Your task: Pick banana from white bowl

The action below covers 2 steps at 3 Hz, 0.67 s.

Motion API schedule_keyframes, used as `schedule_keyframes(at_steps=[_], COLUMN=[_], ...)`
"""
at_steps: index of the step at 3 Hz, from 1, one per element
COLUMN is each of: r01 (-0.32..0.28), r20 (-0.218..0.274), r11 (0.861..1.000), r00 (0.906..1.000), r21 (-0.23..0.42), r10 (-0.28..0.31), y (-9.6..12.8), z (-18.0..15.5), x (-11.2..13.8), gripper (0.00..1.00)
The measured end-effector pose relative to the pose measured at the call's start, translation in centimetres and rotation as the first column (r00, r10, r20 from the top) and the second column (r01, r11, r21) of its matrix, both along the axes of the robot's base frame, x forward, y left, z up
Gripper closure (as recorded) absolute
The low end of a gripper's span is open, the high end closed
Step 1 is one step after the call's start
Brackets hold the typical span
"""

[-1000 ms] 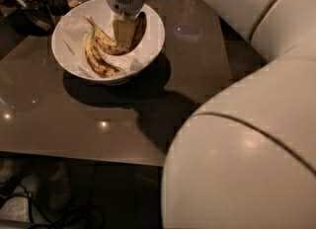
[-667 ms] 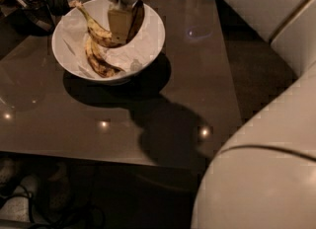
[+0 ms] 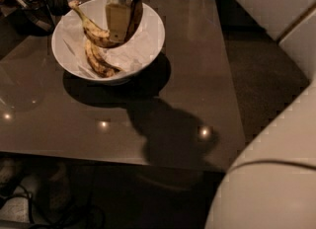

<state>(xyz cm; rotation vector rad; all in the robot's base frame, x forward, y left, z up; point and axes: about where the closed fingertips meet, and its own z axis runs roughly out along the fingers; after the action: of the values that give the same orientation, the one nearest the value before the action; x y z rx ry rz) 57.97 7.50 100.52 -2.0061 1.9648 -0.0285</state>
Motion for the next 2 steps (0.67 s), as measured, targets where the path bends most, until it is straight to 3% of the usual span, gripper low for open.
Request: schedule_keyframes(at_steps=[2], r01=[0.022], r20=[-0.082], r11=[0.996], r00=[0.9965], r21=[0.083], r10=[-0.015], y=[-1.4], z=[0.8], x=[-7.1], gripper=[1.0])
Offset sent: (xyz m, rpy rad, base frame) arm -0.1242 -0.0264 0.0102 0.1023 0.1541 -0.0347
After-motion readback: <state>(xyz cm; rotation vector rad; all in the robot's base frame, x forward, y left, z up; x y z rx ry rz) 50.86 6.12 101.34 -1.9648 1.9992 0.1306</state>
